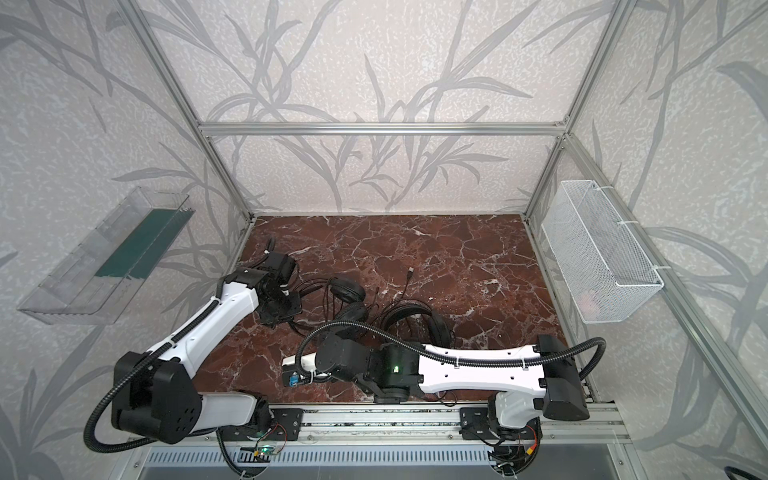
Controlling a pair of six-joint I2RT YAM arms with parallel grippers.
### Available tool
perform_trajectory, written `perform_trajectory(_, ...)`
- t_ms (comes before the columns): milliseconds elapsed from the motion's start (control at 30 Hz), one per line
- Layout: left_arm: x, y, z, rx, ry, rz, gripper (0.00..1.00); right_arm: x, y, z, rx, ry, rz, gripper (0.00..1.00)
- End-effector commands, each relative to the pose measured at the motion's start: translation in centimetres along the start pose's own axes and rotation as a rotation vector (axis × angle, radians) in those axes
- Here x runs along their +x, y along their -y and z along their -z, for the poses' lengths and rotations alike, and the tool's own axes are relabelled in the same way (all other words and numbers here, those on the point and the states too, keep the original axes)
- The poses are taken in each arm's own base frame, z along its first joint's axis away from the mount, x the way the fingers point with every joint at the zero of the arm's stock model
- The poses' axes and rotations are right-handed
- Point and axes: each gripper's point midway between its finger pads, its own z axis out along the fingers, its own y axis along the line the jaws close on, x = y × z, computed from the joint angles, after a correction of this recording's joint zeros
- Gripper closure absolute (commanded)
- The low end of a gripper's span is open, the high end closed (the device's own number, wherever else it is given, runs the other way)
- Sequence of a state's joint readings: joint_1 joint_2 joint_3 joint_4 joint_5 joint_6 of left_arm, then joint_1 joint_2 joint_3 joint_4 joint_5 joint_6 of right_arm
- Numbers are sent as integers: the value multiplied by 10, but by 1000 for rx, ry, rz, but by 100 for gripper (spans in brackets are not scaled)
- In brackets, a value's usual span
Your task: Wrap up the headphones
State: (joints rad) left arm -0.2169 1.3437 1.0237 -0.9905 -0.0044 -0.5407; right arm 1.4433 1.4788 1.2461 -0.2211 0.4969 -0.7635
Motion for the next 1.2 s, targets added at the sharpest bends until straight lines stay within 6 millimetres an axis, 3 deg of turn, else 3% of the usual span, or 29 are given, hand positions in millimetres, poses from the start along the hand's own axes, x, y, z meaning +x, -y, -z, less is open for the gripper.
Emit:
perform_trajectory(0,-9,4,2,-4,63,-6,100,-22,52,8,97,100,-167,93)
perform_trajectory(200,-6,7,0,-5,53,-27,100,-29,60,-3,102,112,-174,91)
perform_trajectory(333,-4,11,0,8,48,-38,100,-15,79,-17,125,82,-235,82)
perform_trajectory(500,-3,14,0,18,46,-49,100,-5,96,-26,116,90,-308,79)
perform_trajectory(667,-1,17,0,33,41,-51,100,-2,102,-34,105,68,-330,79)
perform_trajectory(767,-2,15,1,28,46,-51,100,4,98,-26,73,64,-402,74)
perform_trajectory(900,-4,15,4,27,59,-39,100,27,64,-8,-17,95,-607,60)
perform_trajectory(1000,-5,15,5,25,59,-29,100,56,36,-2,-53,10,-753,56)
perform_trajectory(1167,-7,12,7,12,75,-5,100,96,-42,12,-171,-146,-1012,51)
